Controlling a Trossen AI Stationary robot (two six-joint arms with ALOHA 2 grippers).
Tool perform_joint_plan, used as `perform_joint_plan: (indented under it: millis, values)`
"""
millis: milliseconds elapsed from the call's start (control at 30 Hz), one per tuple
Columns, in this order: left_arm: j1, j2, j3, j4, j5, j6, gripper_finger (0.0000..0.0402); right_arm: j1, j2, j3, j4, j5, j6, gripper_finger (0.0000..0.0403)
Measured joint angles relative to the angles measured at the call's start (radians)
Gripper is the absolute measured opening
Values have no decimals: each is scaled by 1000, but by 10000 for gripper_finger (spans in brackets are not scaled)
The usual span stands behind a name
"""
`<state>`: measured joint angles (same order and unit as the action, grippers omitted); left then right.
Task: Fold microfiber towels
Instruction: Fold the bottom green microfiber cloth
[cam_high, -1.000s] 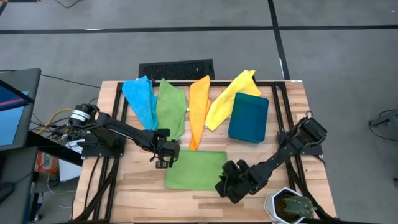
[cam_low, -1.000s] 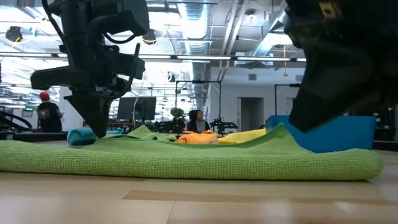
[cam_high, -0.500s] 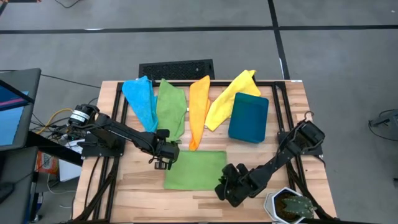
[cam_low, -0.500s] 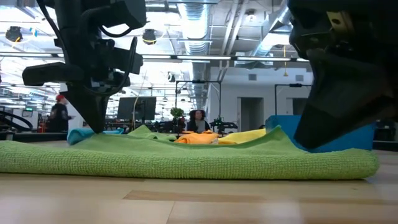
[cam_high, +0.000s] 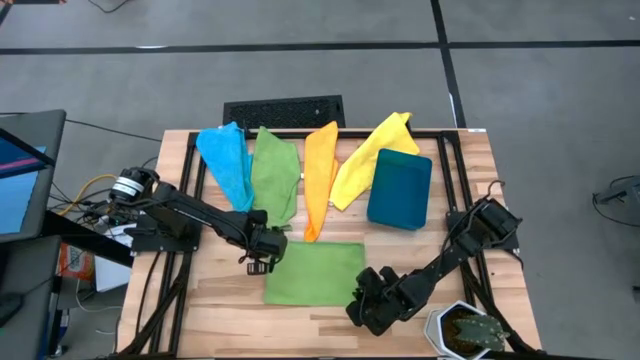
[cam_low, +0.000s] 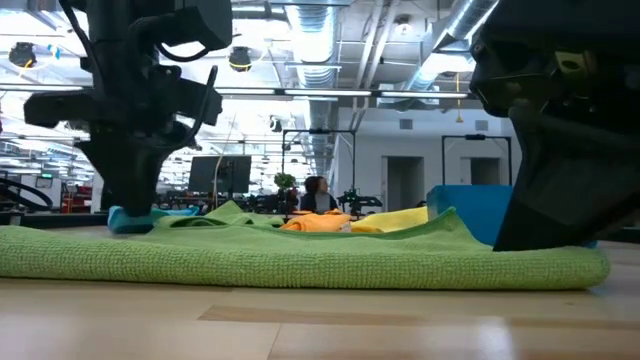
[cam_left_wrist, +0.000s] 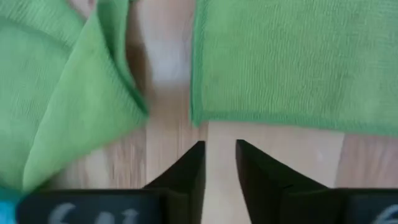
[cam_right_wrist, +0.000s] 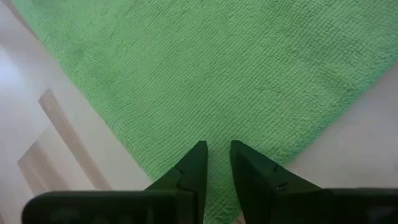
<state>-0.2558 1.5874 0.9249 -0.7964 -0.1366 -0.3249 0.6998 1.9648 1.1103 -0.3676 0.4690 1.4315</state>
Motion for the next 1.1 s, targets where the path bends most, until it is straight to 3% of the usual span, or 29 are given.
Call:
perform_joint_plan:
  millis: [233,367,467,600,700,800,1100]
  values:
    - [-37,-178,23,-15,-31,-212,118,0,-12,-1,0,1,-26,97]
    - [-196,-320,-71,311,-230,-346,108,5,-13,-2,22,10,-25,97]
    - [-313,-339,-177,529,-377,-391,83,16,-14,-2,48,24,-20,97]
    - [-406,-277,-291,764,-400,-459,35,29,-15,-2,67,26,-18,97]
    - [-465,-200,-320,846,-426,-519,6,34,-16,-2,67,27,-17,97]
    - [-515,-120,-305,852,-496,-565,5,32,-16,-2,70,26,-16,97]
    - [-562,131,-201,866,-470,-591,0,25,-16,-2,98,26,-7,97]
